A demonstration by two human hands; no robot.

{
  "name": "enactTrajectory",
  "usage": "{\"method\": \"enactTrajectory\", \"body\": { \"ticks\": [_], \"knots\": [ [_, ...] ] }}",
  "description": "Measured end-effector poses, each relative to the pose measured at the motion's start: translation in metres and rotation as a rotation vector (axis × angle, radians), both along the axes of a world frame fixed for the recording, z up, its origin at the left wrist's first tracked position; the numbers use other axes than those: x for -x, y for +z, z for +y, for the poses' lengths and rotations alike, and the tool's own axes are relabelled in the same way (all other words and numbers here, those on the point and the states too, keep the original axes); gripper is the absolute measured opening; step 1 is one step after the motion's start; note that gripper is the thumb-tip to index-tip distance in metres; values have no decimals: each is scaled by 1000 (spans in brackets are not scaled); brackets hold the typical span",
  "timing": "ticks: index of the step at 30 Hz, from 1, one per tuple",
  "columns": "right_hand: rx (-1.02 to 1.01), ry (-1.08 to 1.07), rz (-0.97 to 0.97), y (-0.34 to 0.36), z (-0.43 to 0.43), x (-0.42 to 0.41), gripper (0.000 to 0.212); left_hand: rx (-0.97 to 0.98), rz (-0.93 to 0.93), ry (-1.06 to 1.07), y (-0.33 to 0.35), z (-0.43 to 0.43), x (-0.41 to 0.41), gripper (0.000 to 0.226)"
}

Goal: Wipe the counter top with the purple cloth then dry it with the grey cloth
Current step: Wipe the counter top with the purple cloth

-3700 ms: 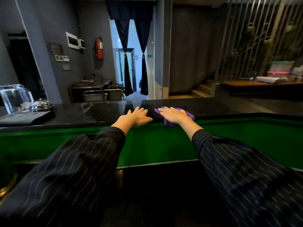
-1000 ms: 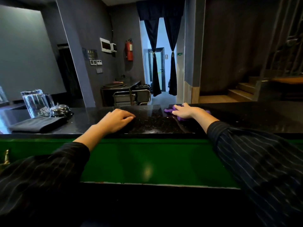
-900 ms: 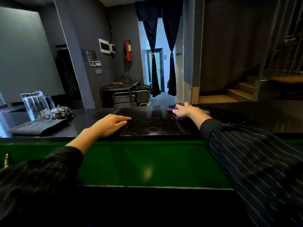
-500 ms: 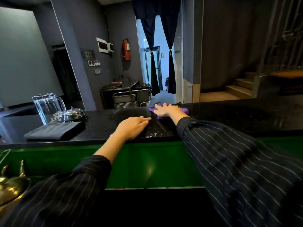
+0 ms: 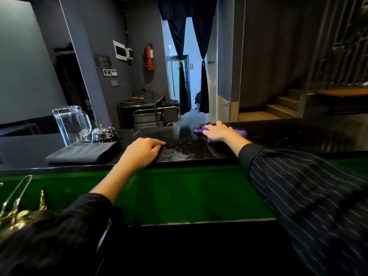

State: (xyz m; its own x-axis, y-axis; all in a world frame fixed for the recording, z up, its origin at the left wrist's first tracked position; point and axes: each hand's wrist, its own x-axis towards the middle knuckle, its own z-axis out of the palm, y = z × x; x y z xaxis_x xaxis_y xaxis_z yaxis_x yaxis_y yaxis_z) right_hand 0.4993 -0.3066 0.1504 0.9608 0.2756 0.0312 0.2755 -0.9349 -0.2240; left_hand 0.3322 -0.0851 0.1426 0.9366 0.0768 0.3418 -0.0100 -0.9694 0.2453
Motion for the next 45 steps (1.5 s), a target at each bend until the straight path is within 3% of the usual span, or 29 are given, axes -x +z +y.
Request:
{"method": "enactTrajectory", "body": {
  "ticks": [5,13,16,18,22,24,26,29,33,37,40,45],
  "knots": [
    [95,53,45,1,64,-4,61,20,-42,92,5,-5,2,51],
    [119,393,74,1,117,47,53,-50,-110,131,-3,-7,22,40],
    [97,444,61,-1,95,54,50,-155,-187,23,-23,-7,44,62],
    [75,387,41,-2,81,48,49,-193,-176,15,-31,-4,55,78],
    [92,143,26,-2,79,36,54,-242,-56,27,-39,-3,59,90],
    [108,56,27,-2,94,37,58,-226,-16,10,-37,0,56,90],
    [109,34,30,1,111,40,62,-204,28,3,-34,4,52,76],
    [95,156,40,4,137,51,58,-164,91,-1,-26,5,48,62],
    [114,386,61,5,140,78,51,-115,117,2,-19,4,50,63],
    [80,516,77,8,88,98,46,-202,104,-17,-25,4,62,73],
    [69,391,71,9,36,93,46,-264,102,-46,-36,2,74,85],
    [91,-79,8,1,22,78,54,-210,124,-106,-30,3,79,91]
  ]
}}
